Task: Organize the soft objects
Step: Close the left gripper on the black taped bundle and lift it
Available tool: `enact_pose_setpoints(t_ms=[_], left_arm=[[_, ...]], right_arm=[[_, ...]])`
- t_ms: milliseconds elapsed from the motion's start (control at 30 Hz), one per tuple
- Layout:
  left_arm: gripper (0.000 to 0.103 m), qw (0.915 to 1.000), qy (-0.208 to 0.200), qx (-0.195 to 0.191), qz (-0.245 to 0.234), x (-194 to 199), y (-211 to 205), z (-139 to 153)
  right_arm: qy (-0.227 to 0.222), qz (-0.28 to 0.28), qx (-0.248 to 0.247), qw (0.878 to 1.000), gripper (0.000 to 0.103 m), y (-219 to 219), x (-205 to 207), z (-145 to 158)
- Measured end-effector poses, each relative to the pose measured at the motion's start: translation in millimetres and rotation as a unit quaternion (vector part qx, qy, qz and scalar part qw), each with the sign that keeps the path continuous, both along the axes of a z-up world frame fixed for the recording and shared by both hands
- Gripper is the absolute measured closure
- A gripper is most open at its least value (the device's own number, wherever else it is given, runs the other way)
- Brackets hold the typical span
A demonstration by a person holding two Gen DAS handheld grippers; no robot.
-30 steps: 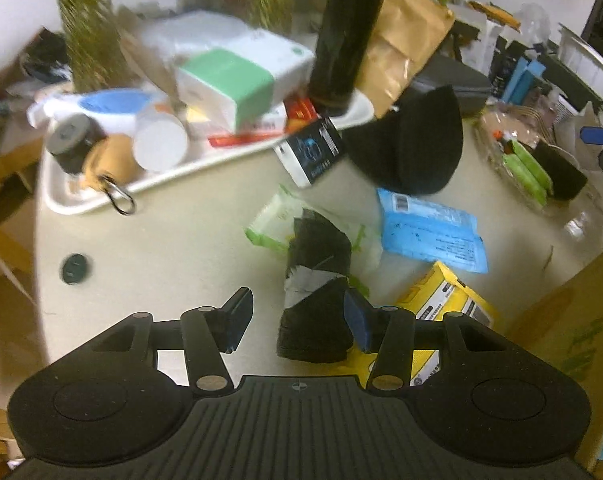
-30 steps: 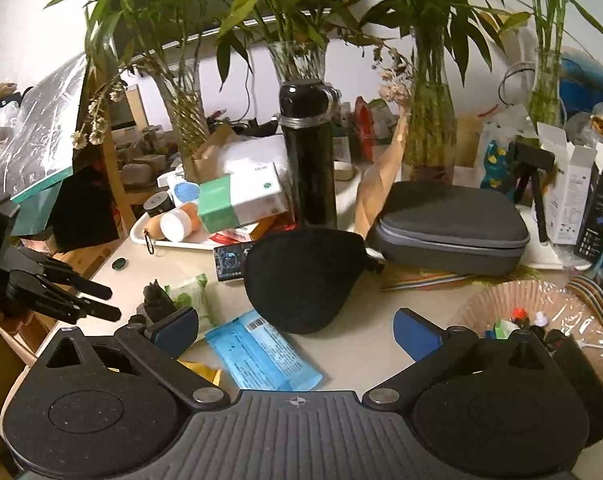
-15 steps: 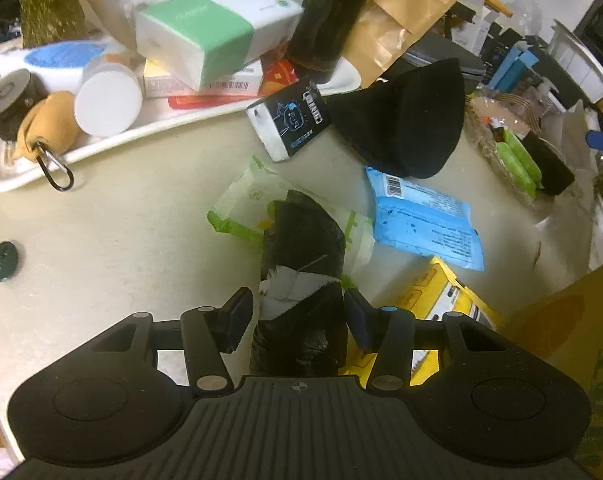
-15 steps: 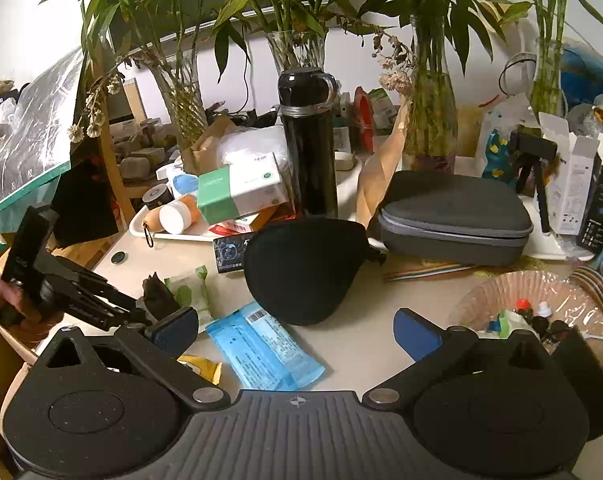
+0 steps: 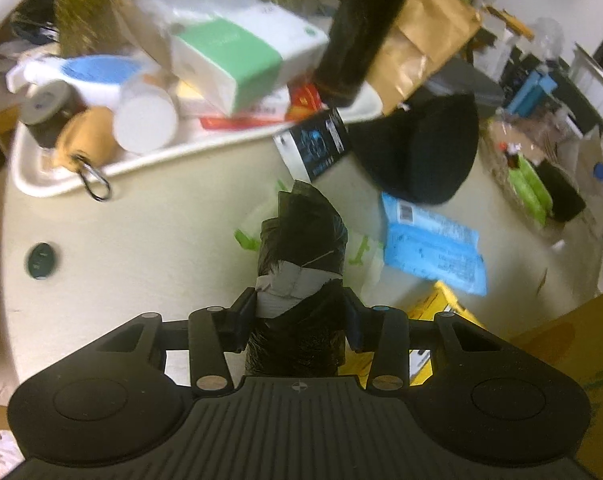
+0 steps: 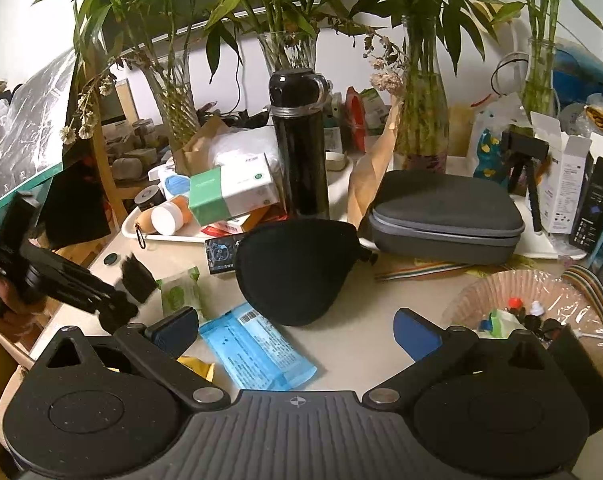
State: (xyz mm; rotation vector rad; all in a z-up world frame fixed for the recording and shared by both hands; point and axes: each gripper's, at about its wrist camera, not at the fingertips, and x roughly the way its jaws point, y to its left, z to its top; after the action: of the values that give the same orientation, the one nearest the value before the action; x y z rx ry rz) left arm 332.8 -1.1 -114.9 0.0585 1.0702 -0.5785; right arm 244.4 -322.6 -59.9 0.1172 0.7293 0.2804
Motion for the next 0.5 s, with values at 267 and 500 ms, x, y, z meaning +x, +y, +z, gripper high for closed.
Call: enact_pose_setpoints(t_ms=[267, 500], left_arm=[[0.06, 0.9964, -0.056, -0.006, 0.063, -21, 18, 49], [0.06, 0.9944, -0.079, -0.006, 0.07, -49, 23, 66]], right_arm=[[0.003, 0.01, -0.01, 1.0, 0.0, 3, 4, -5], [0.014, 0.05, -0.016, 0.999, 0.0, 12, 19, -13]])
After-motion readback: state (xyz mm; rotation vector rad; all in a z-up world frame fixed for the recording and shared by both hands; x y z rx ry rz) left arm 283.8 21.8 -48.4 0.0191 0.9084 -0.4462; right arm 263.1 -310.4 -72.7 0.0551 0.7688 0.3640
